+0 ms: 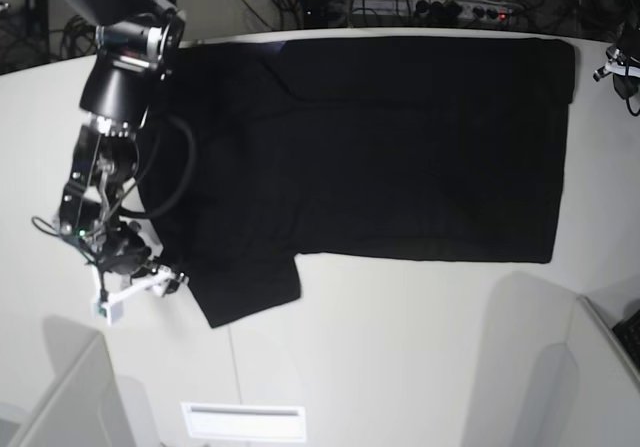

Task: Fold the T-shirt properly
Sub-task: 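Move the right gripper to the hem corner beside the sleeve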

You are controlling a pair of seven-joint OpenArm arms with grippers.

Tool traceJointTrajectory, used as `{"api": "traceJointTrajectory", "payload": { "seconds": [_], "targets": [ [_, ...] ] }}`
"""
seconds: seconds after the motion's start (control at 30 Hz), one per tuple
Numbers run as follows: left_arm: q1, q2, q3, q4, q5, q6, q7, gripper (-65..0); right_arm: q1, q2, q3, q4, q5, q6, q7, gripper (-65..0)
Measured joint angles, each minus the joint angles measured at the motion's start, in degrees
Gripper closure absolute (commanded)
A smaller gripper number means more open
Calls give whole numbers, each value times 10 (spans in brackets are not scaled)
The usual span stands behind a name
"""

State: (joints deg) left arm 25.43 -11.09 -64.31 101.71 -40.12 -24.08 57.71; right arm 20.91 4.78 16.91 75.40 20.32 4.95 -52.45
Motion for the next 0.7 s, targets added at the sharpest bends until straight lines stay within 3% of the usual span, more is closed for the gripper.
{"api": "traceJointTrajectory", "payload": {
  "seconds": [0.17,0.4,0.53,0.7],
  "targets": [
    [1,0,0,-1,1,0,0,0,89,40,-52,-181,6,3,91,-360],
    [2,0,-1,-2,2,0,0,0,183,66,-116,-452,3,1,208,-362],
    [2,0,-1,-2,2,0,0,0,197,62,-134,-502,4,32,244,-362],
    [1,0,-1,-2,2,0,0,0,197,56,-134,-504,4,43,250,-360]
  ]
}}
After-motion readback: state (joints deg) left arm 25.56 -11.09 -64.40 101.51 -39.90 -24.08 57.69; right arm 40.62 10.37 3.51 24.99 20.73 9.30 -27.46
